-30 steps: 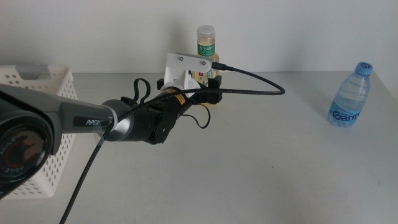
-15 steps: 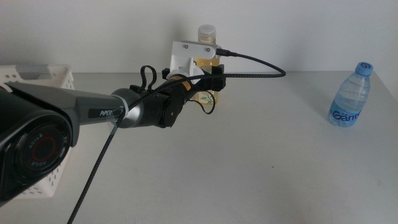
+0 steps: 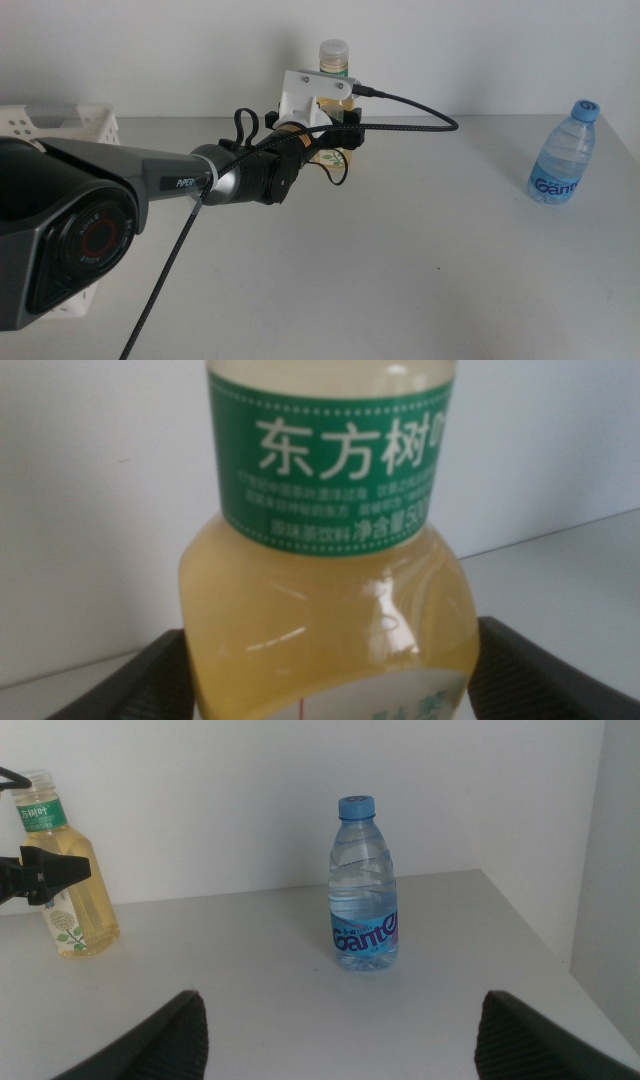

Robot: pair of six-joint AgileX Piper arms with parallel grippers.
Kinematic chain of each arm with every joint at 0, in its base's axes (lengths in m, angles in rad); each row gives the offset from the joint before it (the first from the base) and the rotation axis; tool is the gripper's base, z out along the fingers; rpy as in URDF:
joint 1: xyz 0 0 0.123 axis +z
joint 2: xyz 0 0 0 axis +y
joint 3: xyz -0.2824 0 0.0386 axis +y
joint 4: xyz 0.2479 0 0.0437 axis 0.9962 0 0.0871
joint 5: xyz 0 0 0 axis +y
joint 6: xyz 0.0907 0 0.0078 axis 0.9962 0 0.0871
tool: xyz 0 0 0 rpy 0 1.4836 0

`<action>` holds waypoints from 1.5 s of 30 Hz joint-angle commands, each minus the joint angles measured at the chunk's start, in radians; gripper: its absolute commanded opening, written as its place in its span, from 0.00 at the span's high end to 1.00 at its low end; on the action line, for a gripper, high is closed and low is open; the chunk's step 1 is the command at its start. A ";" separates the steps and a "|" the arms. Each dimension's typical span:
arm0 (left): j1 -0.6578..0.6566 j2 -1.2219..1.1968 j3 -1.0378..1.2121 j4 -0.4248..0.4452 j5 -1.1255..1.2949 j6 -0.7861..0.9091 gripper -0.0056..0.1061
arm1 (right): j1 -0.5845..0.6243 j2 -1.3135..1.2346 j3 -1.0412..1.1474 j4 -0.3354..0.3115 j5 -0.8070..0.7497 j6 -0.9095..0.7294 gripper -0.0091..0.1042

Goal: Use arms to grab the bottles and put them into the dustbin to the left of the table.

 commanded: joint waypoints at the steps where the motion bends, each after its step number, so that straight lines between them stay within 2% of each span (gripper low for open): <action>1: 0.003 -0.053 -0.034 -0.001 -0.082 -0.003 0.11 | -0.007 -0.022 -0.010 -0.008 -0.072 -0.006 0.09; 11: 0.006 -0.036 -0.034 0.008 -0.165 -0.003 0.18 | -0.007 -0.022 -0.010 -0.008 -0.072 -0.006 0.09; 15: 0.004 -0.025 -0.034 0.011 -0.204 -0.005 0.26 | -0.007 -0.022 -0.010 -0.008 -0.072 -0.006 0.09; 19: 0.004 -0.014 -0.034 0.023 -0.210 -0.008 0.39 | -0.007 -0.022 -0.010 -0.008 -0.072 -0.006 0.09; 22: 0.004 -0.010 -0.033 0.027 -0.207 -0.008 0.53 | -0.007 -0.022 -0.010 -0.008 -0.072 -0.006 0.09; 23: 0.005 -0.028 -0.029 0.025 -0.208 -0.007 0.96 | -0.007 -0.022 -0.010 -0.008 -0.072 -0.006 0.09; 27: 0.003 -0.071 -0.009 0.029 -0.205 0.000 0.96 | -0.007 -0.022 -0.010 -0.008 -0.072 -0.006 0.09; 36: 0.003 -0.301 0.193 0.035 -0.171 0.083 0.96 | -0.007 -0.022 -0.010 -0.008 -0.072 -0.006 0.09; 45: 0.005 -0.552 0.214 0.063 0.260 0.082 0.96 | -0.007 -0.022 -0.010 -0.008 -0.072 -0.006 0.09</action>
